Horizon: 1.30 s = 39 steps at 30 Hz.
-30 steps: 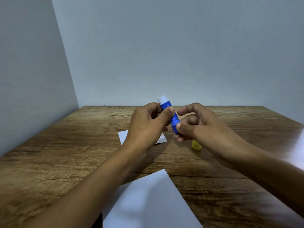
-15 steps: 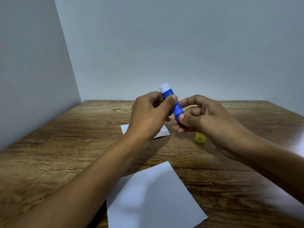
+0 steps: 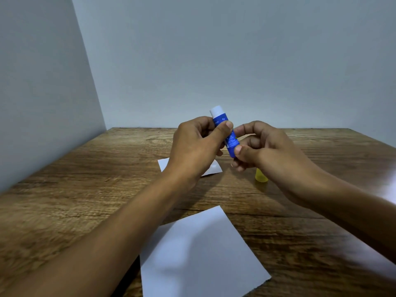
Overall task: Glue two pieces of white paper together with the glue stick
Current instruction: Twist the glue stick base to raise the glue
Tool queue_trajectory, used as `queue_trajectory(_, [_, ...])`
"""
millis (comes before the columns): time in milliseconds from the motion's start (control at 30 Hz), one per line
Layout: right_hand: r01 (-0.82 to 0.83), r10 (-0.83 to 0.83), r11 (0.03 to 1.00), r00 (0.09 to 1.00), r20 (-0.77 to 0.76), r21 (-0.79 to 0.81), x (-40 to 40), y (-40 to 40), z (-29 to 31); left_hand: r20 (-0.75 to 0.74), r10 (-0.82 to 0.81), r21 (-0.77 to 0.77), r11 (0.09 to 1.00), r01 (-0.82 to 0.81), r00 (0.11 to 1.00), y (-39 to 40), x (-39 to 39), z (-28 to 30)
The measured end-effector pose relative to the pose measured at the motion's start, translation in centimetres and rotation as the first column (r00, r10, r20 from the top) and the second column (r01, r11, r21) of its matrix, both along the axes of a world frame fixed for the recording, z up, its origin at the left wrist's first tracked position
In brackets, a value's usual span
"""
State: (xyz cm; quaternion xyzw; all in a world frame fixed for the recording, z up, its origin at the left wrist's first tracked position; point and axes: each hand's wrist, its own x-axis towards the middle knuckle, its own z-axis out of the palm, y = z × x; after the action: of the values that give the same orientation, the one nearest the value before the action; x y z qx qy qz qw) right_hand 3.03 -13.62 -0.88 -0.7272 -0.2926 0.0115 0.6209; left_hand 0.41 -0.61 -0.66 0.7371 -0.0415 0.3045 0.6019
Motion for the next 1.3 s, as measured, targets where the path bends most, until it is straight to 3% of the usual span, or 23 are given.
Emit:
queue_trajectory(267, [0.095, -0.095, 0.995, 0.987, 0.128, 0.008, -0.18, 0.17, -0.34, 0.01, -0.01, -0.01, 1.0, 0.01, 1.0, -0.13, -0.1, 0.18])
queue_trajectory(433, [0.076, -0.081, 0.995, 0.994, 0.079, 0.071, -0.05, 0.06, 0.01, 0.02, -0.002, -0.015, 1.0, 0.002, 1.0, -0.03, -0.09, 0.39])
queue_trajectory(567, [0.045, -0.045, 0.999, 0.997, 0.057, 0.004, -0.17, -0.05, 0.04, 0.009, 0.016, -0.015, 1.0, -0.016, 1.0, -0.04, -0.06, 0.19])
queue_trajectory(733, [0.12, -0.113, 0.992, 0.986, 0.126, -0.046, -0.24, 0.15, -0.07, 0.014, 0.014, -0.008, 1.0, -0.014, 1.0, -0.15, -0.1, 0.15])
queue_trajectory(933, [-0.001, 0.011, 0.994, 0.996, -0.093, 0.109, -0.47, -0.02, 0.52, 0.024, 0.015, -0.018, 1.0, -0.014, 1.0, 0.0, -0.12, 0.3])
queue_trajectory(1133, [0.038, -0.038, 0.999, 0.999, -0.008, -0.024, -0.65, 0.12, 0.05, 0.021, 0.032, -0.003, 1.0, -0.031, 0.999, 0.0, -0.15, 0.27])
queue_trajectory(1300, [0.028, -0.018, 0.992, 0.996, -0.084, 0.12, -0.61, 0.22, -0.13, 0.044, 0.008, -0.003, 1.0, -0.007, 0.999, -0.1, -0.15, 0.41])
